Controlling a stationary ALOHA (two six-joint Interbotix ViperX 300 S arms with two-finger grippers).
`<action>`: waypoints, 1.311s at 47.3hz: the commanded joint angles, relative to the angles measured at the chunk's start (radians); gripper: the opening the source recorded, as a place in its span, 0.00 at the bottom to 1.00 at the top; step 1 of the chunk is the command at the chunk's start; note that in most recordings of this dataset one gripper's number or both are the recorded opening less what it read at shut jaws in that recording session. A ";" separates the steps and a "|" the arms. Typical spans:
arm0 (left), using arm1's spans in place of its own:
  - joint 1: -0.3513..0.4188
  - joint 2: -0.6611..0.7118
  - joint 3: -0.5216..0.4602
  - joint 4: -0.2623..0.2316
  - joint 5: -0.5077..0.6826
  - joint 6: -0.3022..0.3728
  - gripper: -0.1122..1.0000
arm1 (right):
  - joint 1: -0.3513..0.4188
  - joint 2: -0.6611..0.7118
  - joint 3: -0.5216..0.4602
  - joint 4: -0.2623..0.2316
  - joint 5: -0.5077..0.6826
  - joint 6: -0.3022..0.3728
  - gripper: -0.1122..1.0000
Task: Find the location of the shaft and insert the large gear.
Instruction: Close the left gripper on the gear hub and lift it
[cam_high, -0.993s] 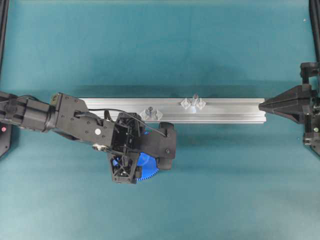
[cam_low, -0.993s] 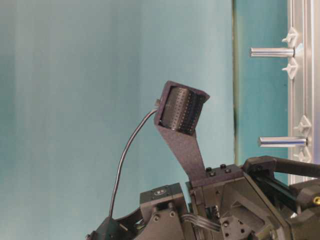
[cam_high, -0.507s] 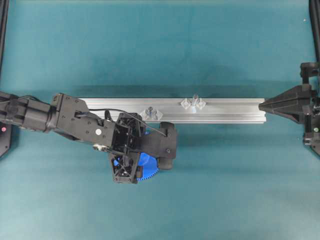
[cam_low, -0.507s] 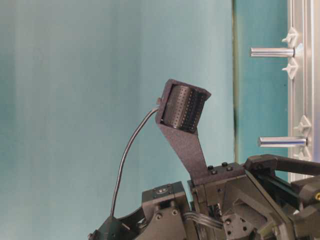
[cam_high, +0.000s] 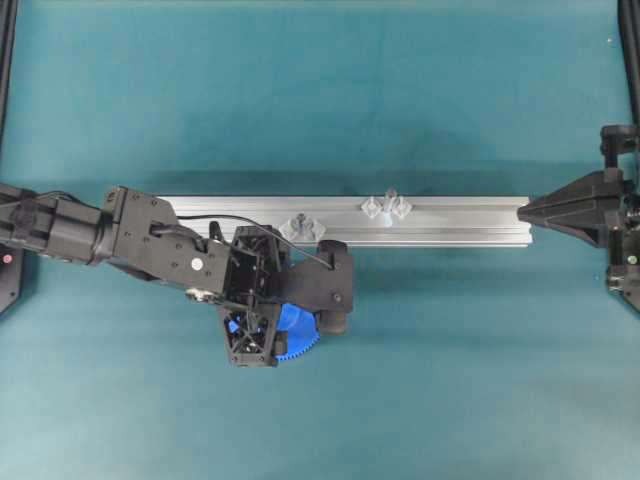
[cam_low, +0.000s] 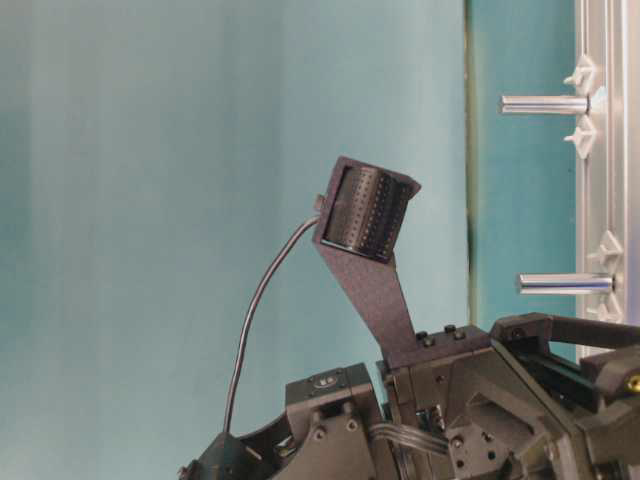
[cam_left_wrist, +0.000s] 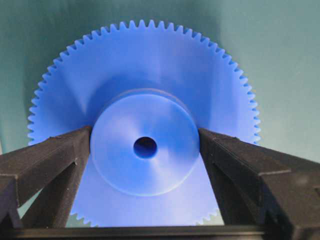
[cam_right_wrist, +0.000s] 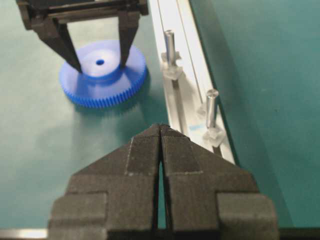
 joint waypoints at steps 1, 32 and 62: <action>-0.005 0.011 0.011 0.002 -0.003 0.000 0.91 | -0.005 0.006 -0.011 0.000 -0.003 0.011 0.08; -0.006 0.002 0.006 0.002 0.000 0.012 0.75 | -0.003 0.006 -0.011 0.000 -0.005 0.009 0.08; -0.006 -0.086 -0.026 0.003 -0.002 0.015 0.75 | -0.003 0.006 -0.011 0.000 -0.003 0.011 0.08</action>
